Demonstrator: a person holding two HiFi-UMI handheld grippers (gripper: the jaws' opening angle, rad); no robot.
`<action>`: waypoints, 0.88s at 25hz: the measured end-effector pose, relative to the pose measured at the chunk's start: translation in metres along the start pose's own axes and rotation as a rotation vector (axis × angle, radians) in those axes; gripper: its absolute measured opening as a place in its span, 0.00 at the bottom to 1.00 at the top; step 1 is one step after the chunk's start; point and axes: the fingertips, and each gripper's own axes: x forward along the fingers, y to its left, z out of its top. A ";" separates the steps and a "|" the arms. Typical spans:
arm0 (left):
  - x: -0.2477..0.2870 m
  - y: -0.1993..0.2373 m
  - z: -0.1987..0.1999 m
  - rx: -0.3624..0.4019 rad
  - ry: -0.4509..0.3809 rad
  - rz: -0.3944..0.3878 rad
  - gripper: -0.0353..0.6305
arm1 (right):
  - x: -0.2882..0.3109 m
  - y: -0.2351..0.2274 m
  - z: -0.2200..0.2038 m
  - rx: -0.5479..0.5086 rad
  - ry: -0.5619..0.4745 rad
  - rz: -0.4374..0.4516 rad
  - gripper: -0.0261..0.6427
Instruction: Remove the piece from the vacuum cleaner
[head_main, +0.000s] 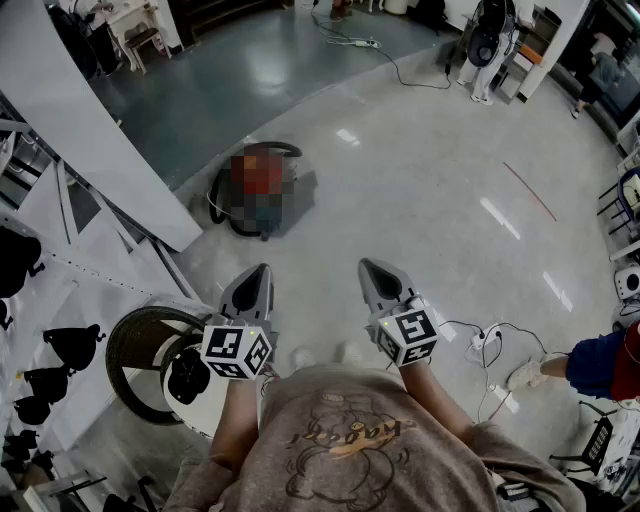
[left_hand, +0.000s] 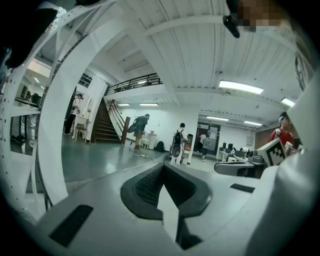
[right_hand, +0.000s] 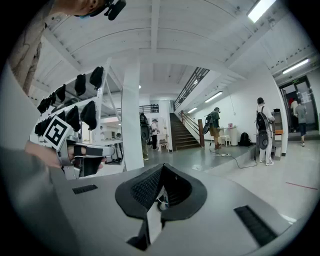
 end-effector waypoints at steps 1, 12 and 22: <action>0.000 0.001 0.001 0.004 -0.001 -0.002 0.06 | 0.001 0.001 0.000 0.001 0.000 -0.001 0.04; 0.002 0.013 0.000 0.013 0.017 -0.051 0.06 | 0.008 0.012 -0.007 0.042 -0.018 -0.054 0.04; 0.010 0.033 -0.009 -0.019 0.004 -0.107 0.06 | 0.015 0.009 -0.017 -0.005 0.004 -0.136 0.04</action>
